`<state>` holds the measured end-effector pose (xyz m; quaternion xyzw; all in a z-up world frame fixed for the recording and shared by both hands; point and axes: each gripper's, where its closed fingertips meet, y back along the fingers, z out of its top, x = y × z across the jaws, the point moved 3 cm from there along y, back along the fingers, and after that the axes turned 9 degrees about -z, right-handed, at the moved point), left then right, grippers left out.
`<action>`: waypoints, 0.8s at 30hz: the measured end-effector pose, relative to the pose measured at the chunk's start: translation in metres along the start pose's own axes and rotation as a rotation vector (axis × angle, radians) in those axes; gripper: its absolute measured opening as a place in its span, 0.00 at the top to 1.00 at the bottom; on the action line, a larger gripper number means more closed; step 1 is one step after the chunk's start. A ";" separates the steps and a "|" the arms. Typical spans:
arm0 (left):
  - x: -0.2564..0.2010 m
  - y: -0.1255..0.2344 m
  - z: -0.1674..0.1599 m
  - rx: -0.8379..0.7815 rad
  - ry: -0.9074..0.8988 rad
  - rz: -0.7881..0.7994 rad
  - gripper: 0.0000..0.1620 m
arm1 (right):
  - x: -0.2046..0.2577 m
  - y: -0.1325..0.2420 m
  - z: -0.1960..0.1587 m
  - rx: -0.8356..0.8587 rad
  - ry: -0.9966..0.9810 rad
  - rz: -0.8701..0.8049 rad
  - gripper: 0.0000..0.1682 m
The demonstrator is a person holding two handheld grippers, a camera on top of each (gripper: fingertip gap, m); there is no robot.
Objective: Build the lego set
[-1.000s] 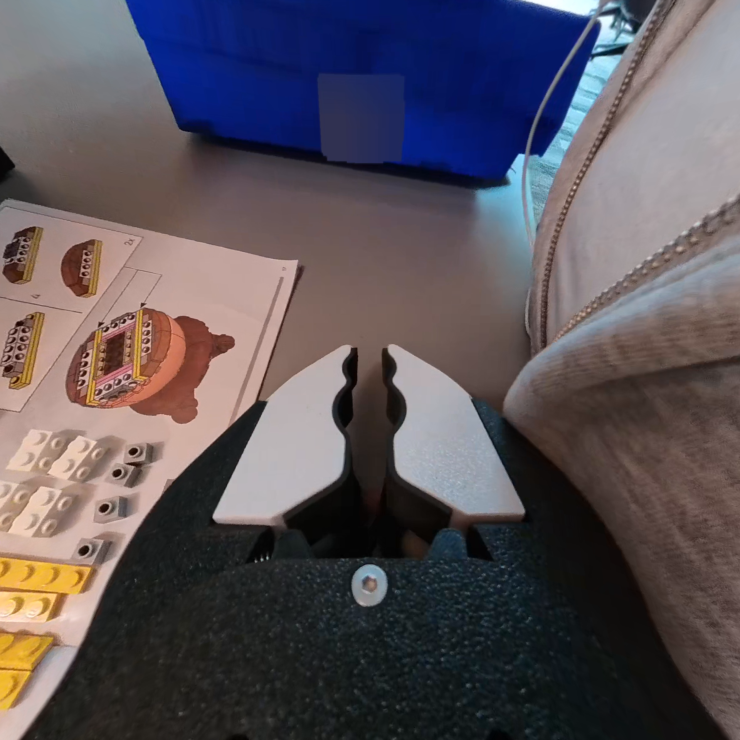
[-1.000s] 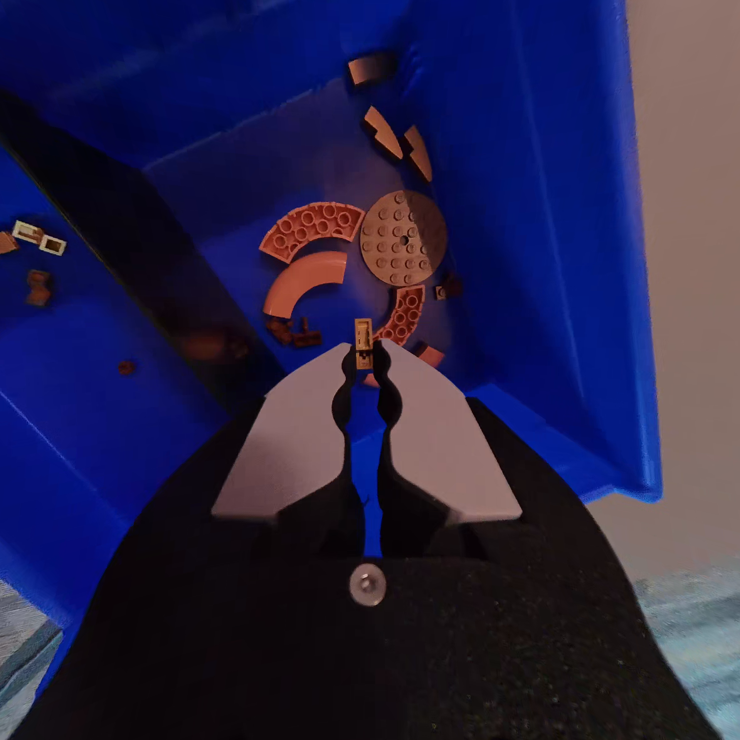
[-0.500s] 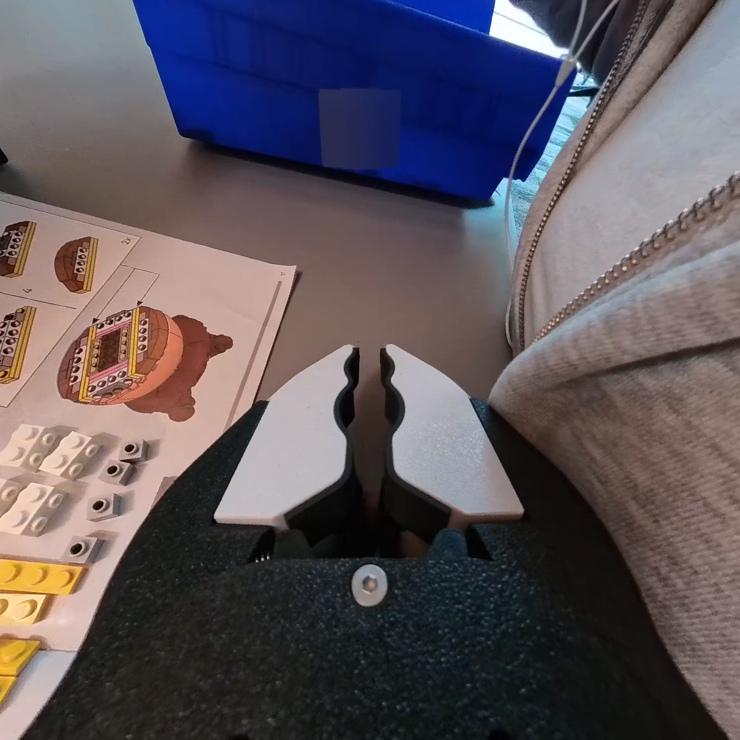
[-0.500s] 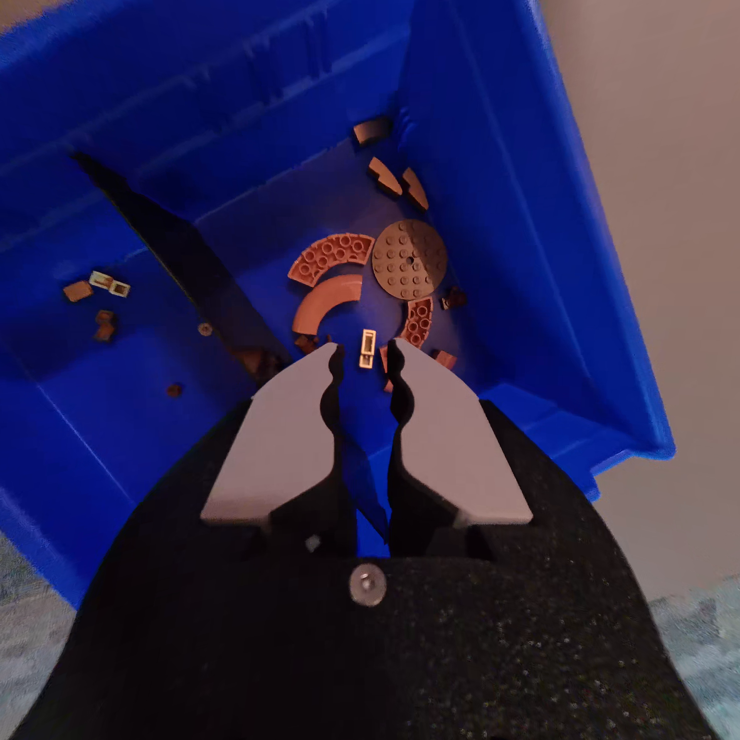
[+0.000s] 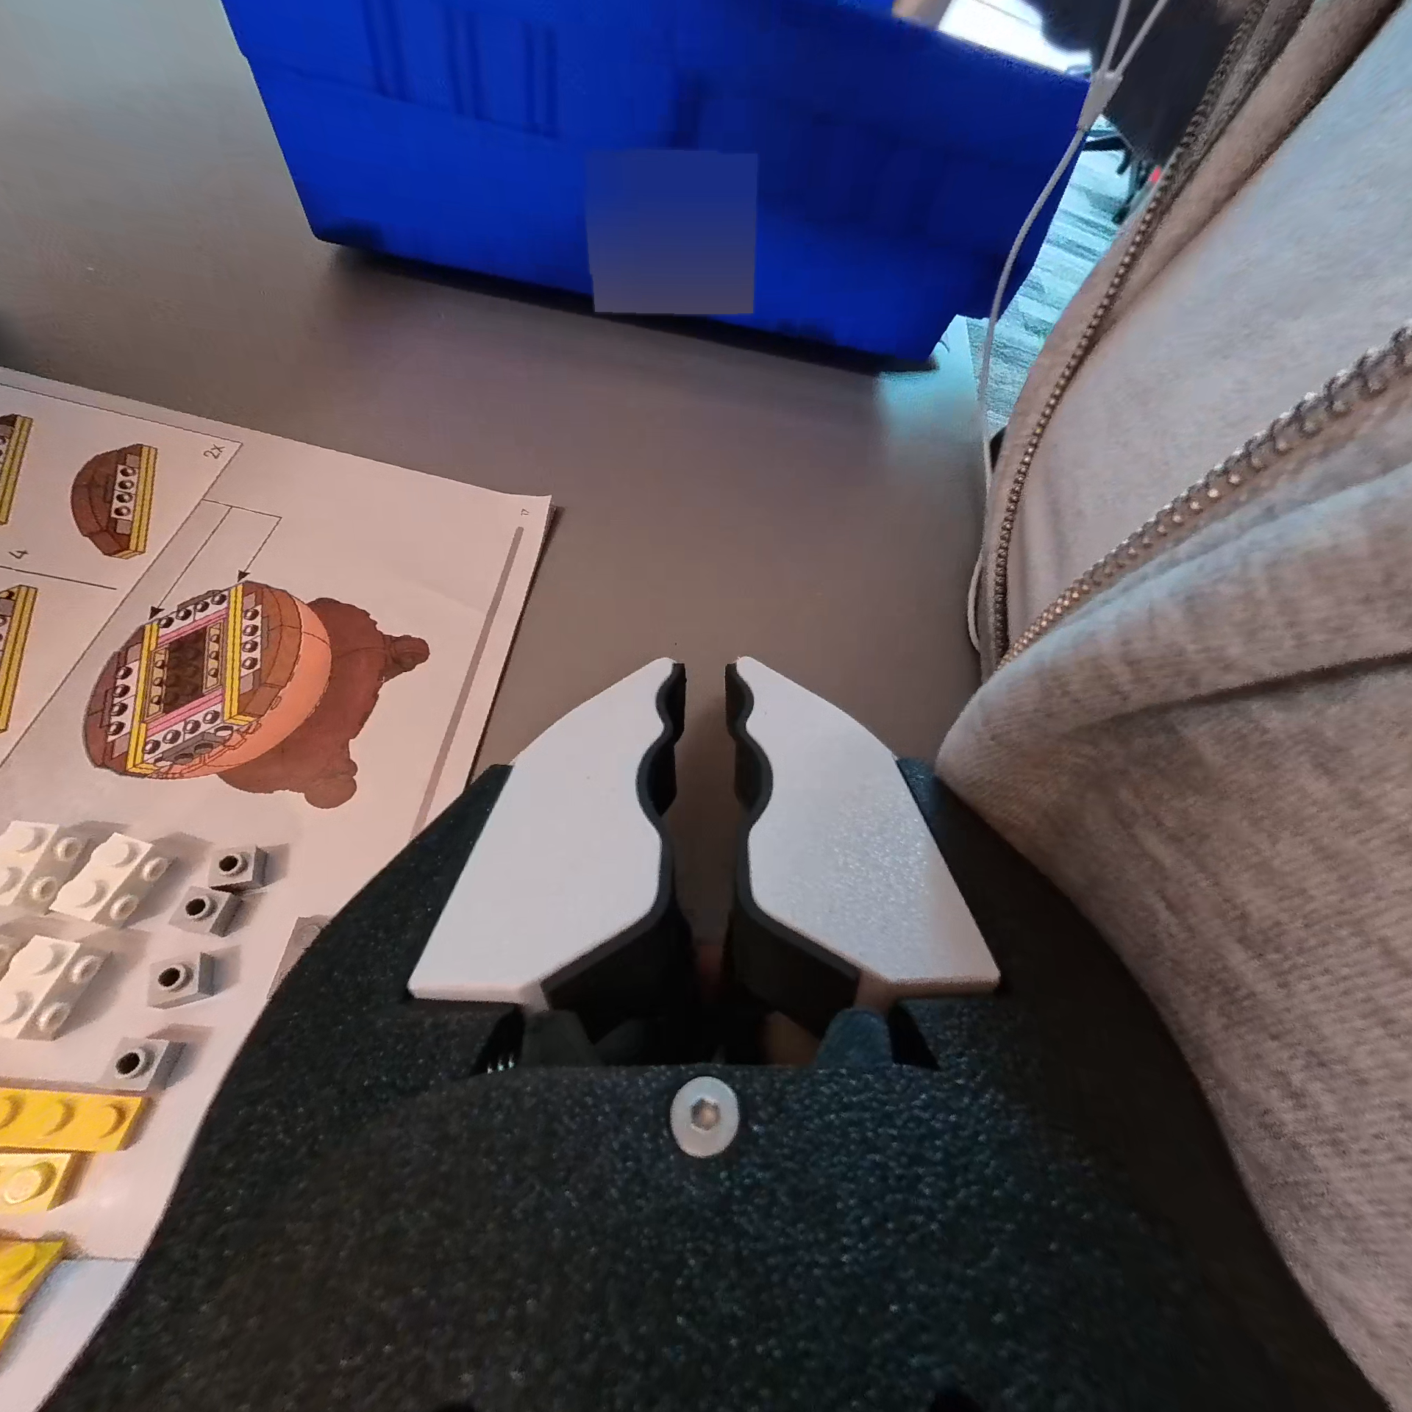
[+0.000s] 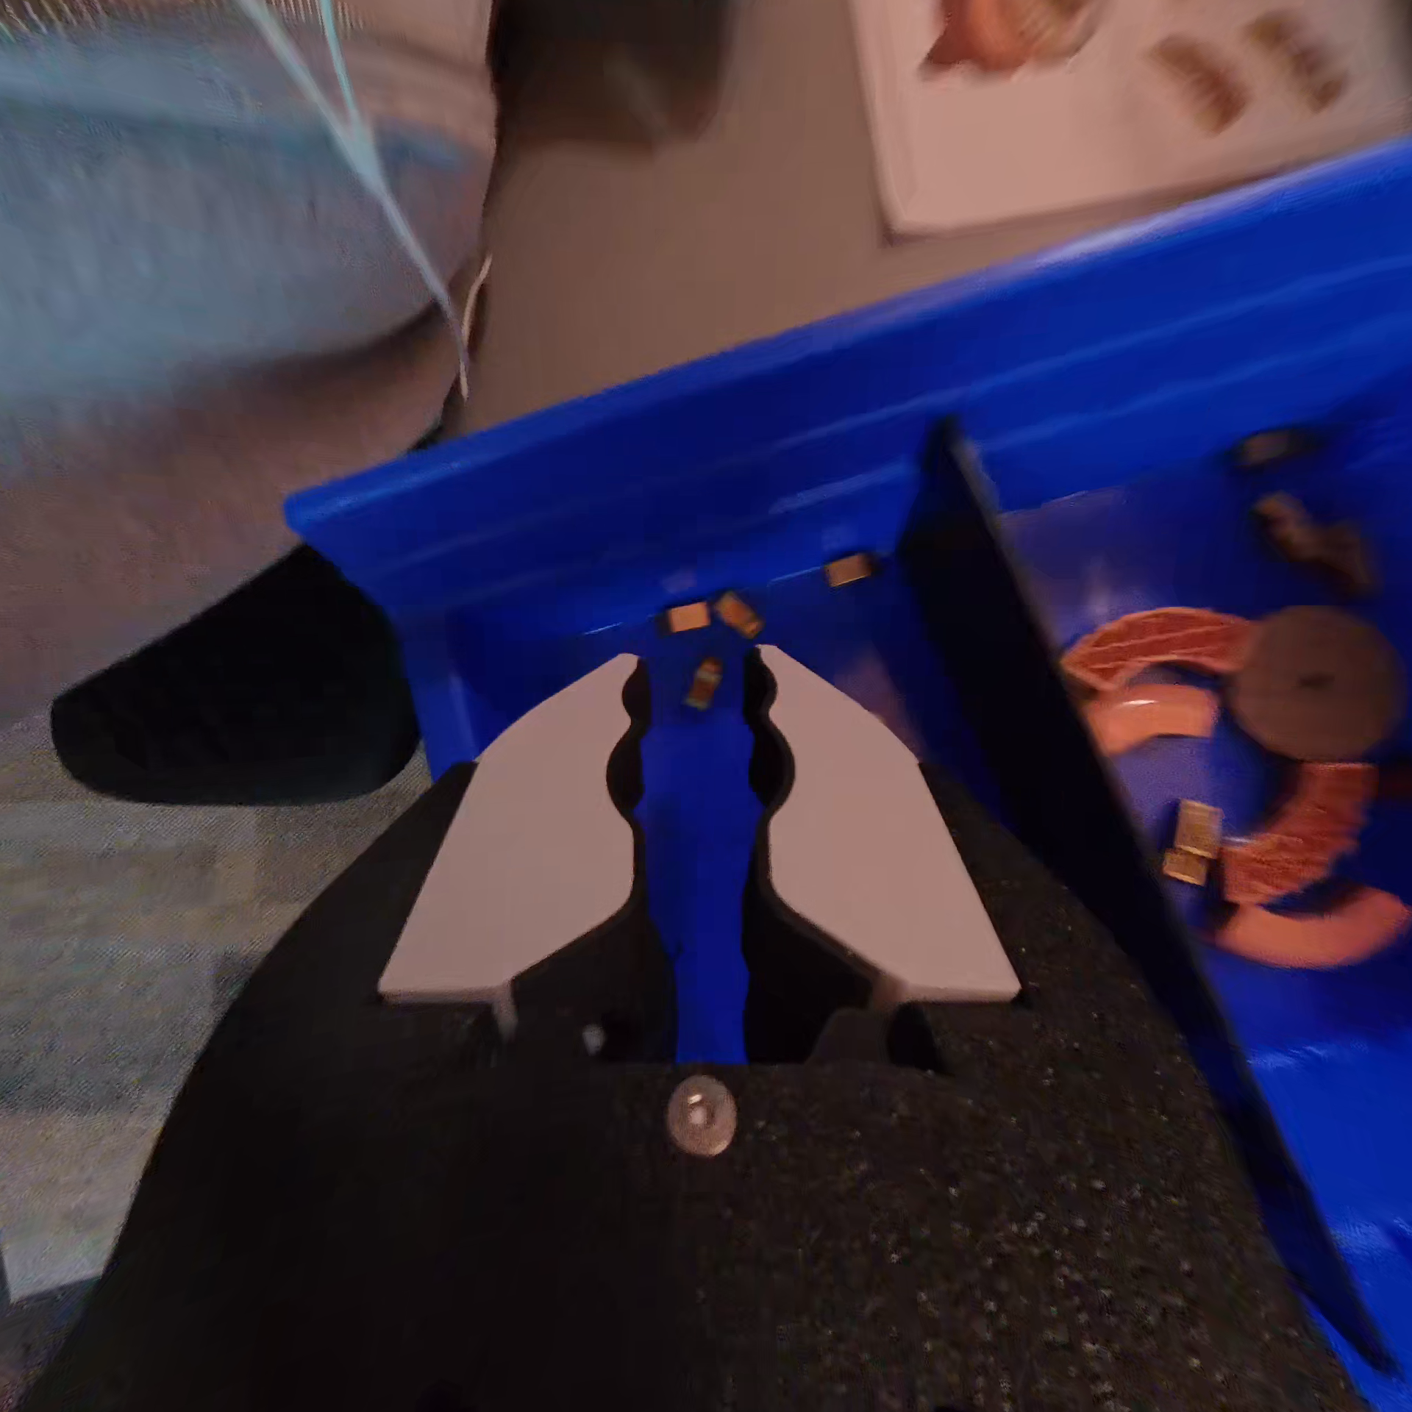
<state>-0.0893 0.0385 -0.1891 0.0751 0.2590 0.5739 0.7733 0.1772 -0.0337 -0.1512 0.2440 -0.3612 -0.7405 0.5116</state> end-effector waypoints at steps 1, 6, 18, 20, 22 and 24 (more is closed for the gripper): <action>0.000 0.000 0.000 -0.001 0.000 -0.004 0.94 | 0.008 -0.009 -0.004 0.030 -0.006 0.029 0.85; -0.002 0.001 0.001 -0.010 -0.026 0.003 0.94 | 0.010 -0.031 -0.022 0.132 -0.047 -0.013 0.88; -0.009 0.015 0.016 -0.139 -0.096 0.055 0.94 | -0.008 -0.008 -0.005 -0.077 -0.378 -0.192 0.96; -0.007 0.022 0.025 -0.175 -0.123 0.083 0.94 | -0.022 0.023 0.023 -0.331 -0.626 -0.227 0.96; -0.007 0.029 0.038 -0.231 -0.169 0.090 0.94 | -0.025 0.054 0.063 -0.652 -0.767 -0.164 0.96; -0.008 0.037 0.054 -0.307 -0.217 0.078 0.93 | -0.023 0.067 0.095 -0.811 -0.810 -0.116 0.96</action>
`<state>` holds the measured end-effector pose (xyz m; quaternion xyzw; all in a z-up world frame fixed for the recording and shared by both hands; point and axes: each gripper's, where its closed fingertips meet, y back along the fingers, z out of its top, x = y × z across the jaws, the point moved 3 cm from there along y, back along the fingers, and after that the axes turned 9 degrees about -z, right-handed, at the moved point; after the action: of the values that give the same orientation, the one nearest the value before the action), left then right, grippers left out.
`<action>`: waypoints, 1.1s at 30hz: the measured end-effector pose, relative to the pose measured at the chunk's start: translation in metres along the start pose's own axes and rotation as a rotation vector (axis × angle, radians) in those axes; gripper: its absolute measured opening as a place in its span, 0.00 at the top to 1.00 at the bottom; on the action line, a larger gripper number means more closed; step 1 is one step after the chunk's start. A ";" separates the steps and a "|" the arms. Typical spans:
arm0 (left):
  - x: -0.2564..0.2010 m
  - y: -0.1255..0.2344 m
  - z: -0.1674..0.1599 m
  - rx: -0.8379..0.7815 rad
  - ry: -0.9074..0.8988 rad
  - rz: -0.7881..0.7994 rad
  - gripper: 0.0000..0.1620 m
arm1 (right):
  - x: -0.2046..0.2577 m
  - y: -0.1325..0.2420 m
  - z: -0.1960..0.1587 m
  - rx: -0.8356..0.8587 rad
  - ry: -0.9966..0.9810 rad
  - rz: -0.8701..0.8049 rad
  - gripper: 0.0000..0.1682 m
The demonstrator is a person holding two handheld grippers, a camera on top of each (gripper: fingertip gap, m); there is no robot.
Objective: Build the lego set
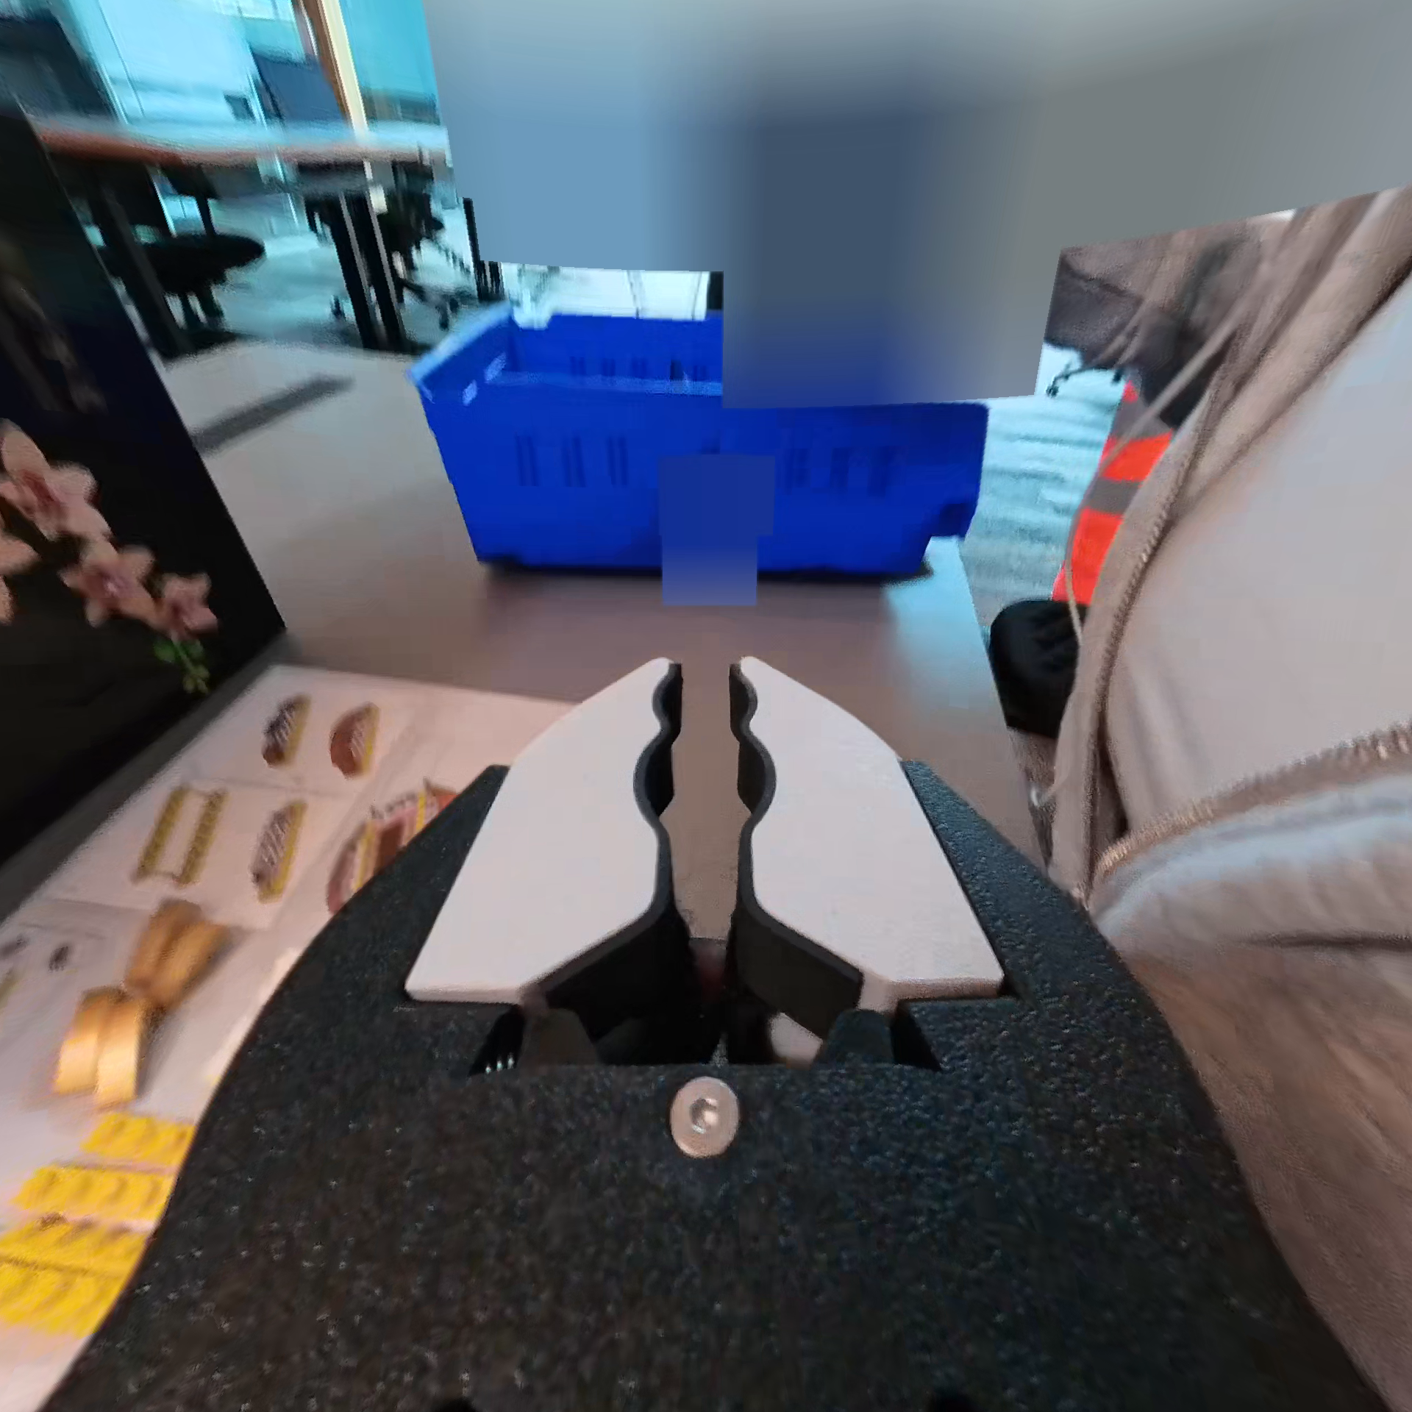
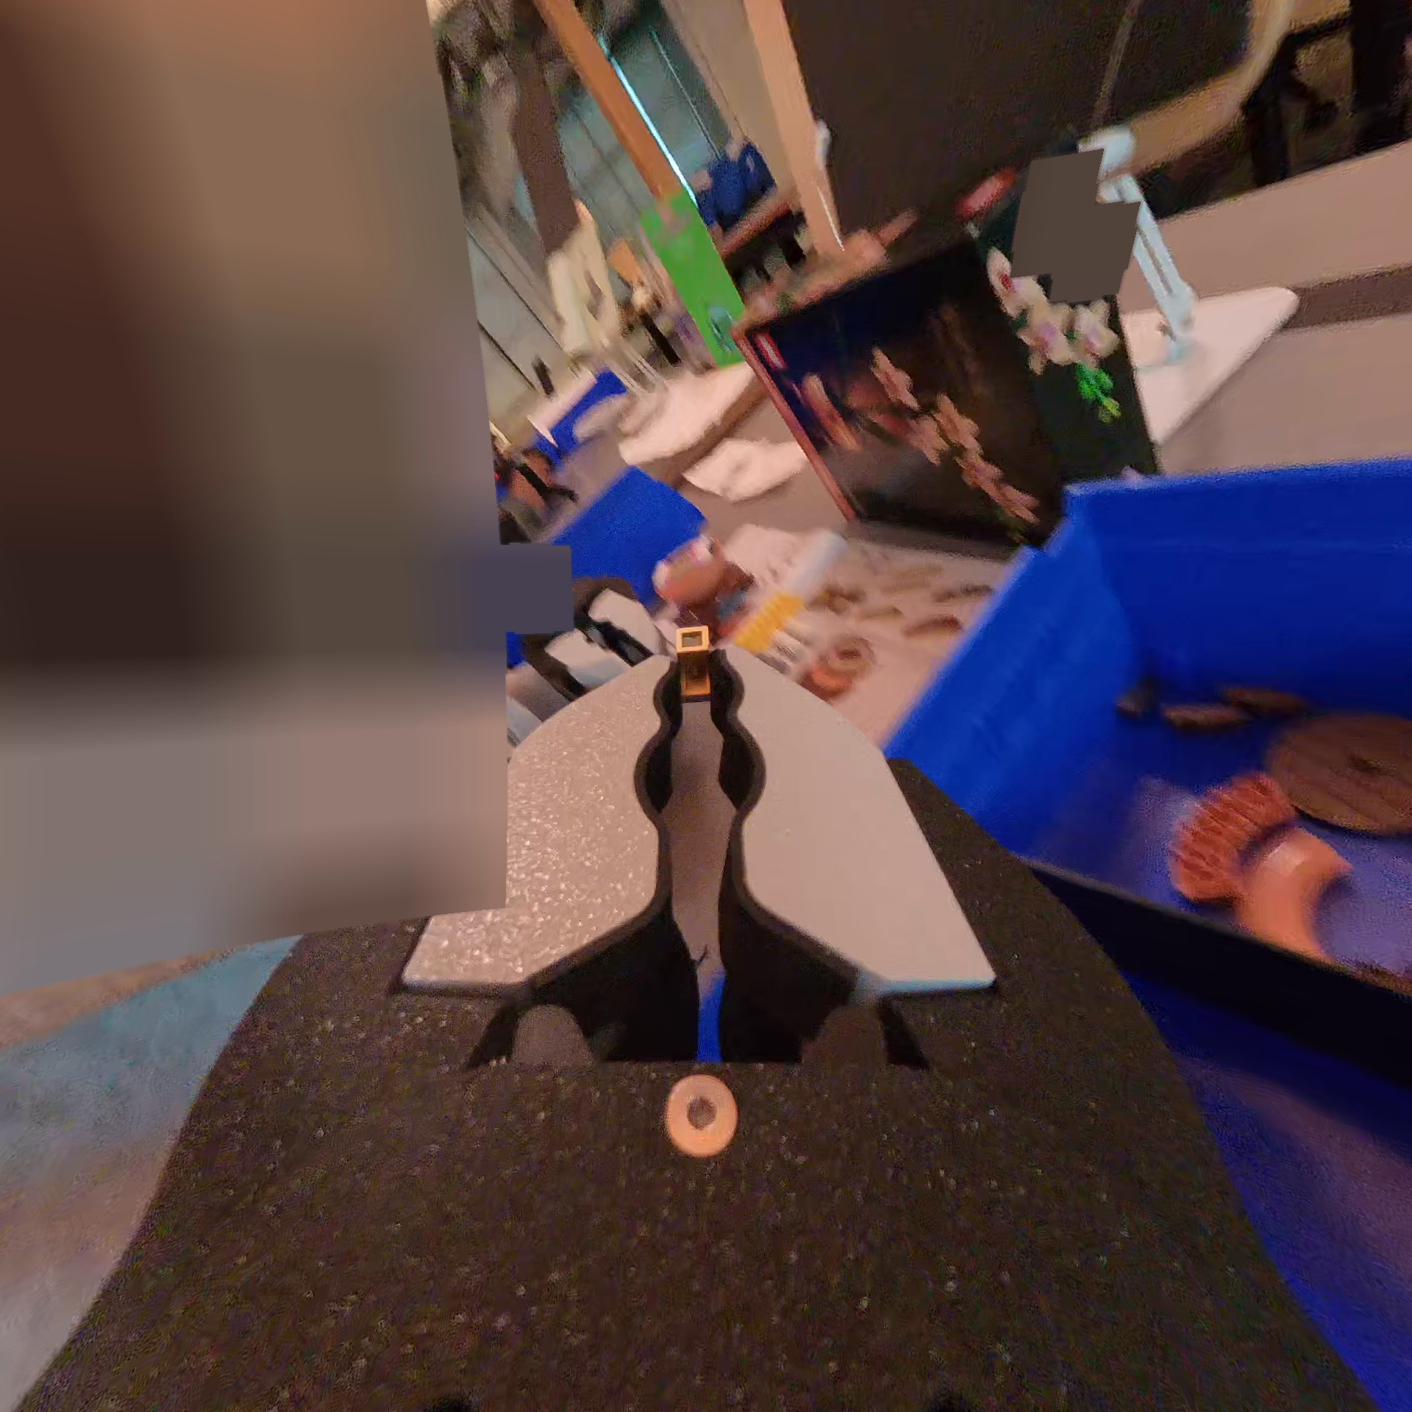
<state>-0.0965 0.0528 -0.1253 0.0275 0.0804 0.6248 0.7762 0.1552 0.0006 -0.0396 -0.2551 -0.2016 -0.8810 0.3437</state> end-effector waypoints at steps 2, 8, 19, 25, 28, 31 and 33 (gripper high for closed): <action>0.000 0.004 0.021 -0.080 -0.039 -0.026 0.92 | 0.023 -0.019 0.011 -0.057 -0.071 0.074 0.96; -0.009 0.026 0.081 -0.202 -0.311 -0.056 0.80 | 0.082 -0.106 0.005 -0.072 -0.322 0.315 0.96; -0.010 0.065 0.079 -0.169 -0.644 0.240 0.74 | 0.144 -0.231 -0.061 -0.052 -0.676 0.613 0.96; -0.011 0.074 0.066 -0.150 -0.654 0.284 0.85 | 0.141 -0.243 -0.077 -0.028 -0.742 0.607 0.96; -0.009 0.073 0.060 -0.134 -0.624 0.269 0.87 | 0.137 -0.244 -0.082 -0.016 -0.739 0.604 0.96; -0.010 0.072 0.058 -0.149 -0.558 0.222 0.89 | 0.136 -0.240 -0.083 -0.017 -0.611 0.589 0.94; -0.010 0.072 0.057 -0.162 -0.524 0.212 0.89 | 0.135 -0.236 -0.082 -0.019 -0.469 0.545 0.92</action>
<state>-0.1589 0.0621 -0.0578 0.1344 -0.1764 0.6784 0.7005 -0.1226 0.0503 -0.0672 -0.4978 -0.1913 -0.6762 0.5082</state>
